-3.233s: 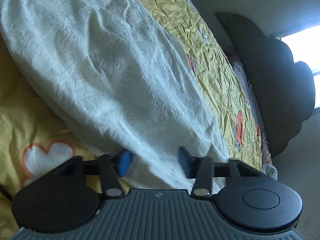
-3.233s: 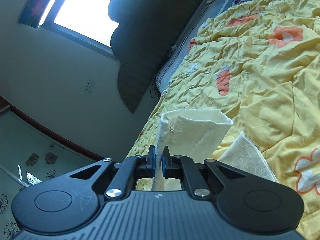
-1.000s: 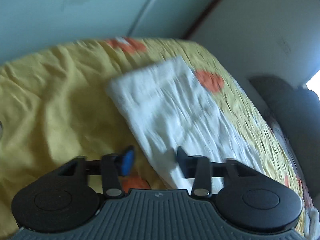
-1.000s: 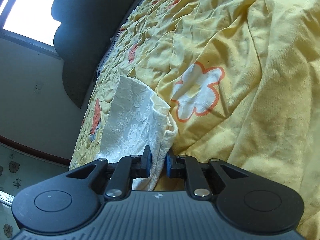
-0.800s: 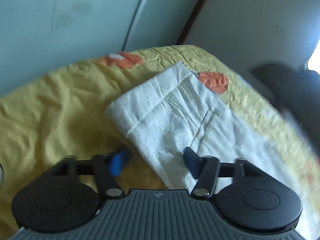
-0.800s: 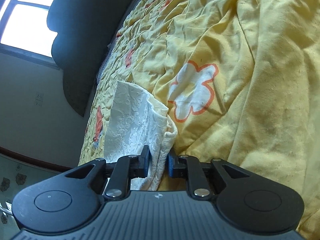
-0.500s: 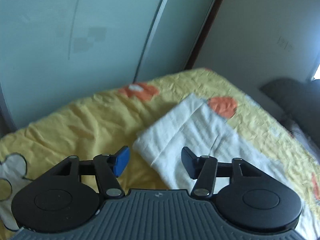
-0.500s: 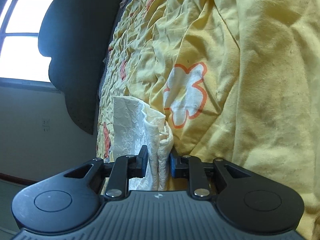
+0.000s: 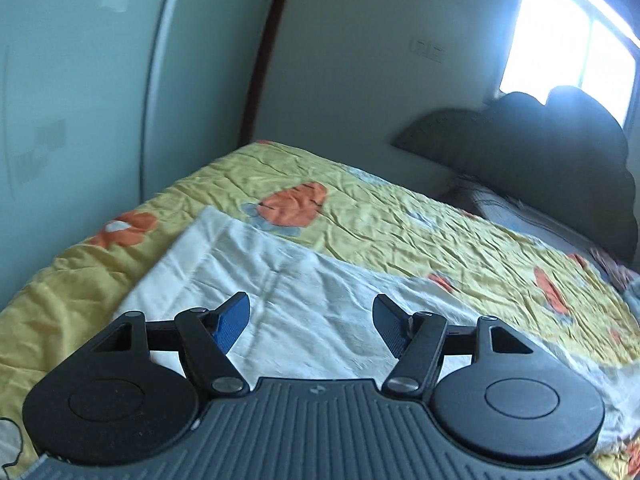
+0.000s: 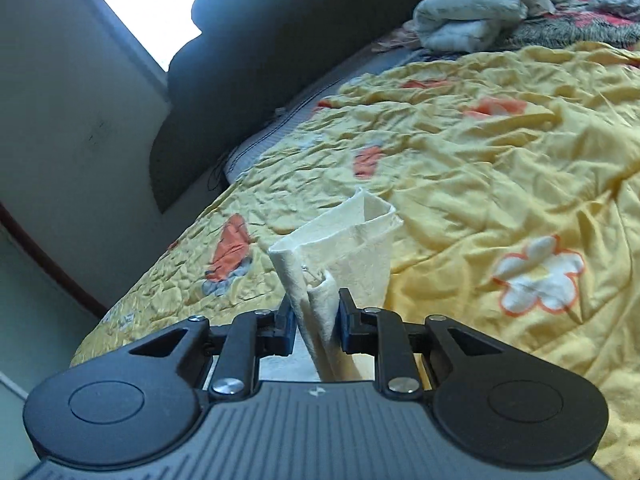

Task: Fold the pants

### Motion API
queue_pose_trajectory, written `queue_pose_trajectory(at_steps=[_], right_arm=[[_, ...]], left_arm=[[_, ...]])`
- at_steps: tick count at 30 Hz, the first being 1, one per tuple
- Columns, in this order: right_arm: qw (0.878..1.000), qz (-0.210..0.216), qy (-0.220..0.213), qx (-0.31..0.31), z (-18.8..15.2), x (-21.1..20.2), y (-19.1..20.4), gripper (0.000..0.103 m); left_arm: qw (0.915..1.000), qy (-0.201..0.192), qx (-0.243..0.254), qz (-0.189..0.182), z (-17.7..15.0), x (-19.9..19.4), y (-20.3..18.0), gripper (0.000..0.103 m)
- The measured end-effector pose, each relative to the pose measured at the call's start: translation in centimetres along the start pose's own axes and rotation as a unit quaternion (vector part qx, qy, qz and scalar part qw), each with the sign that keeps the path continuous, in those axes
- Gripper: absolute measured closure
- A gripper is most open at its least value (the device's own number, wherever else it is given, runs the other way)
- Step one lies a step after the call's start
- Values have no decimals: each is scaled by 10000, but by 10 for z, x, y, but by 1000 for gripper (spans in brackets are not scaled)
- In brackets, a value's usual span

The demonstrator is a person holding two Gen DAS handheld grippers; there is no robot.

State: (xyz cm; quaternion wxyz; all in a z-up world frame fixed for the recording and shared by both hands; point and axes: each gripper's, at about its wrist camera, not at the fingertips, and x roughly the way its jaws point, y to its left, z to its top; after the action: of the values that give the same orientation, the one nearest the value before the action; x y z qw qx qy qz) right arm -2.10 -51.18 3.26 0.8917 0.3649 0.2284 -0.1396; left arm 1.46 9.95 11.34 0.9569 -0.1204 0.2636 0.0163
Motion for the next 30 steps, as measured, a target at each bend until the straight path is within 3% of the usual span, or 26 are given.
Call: queue_pose_trajectory(at_steps=[6,9,14,18,22,26,30], right_arm=[[9990,-39,56,-444,-1,1,30,84],[9946,164,145,-1019,-15,0,65,84],[9670,718,404,-2411,-78,8,148,84],[9439,1180,957,-2931,-143,30,194,84],[9246,1337,1229,-3348,-189,36,217,84],[9288,1397,1255,-3195,-193,33,214,84],[9319,1434,1229,-3096,-187,33,211,84]], left_arm=[[9993,300,-15,-238,-13,13,-1,32],[9984,407,-10,-393,-14,17,-2,32],[9949,462,82,-892,-8,26,-24,32],[9884,637,189,-1366,-7,41,-49,31],[9760,1121,233,-1853,-14,62,-70,29],[9570,1726,-274,-2317,-18,81,-81,29],[9275,2338,-619,-2850,-16,107,-112,27]])
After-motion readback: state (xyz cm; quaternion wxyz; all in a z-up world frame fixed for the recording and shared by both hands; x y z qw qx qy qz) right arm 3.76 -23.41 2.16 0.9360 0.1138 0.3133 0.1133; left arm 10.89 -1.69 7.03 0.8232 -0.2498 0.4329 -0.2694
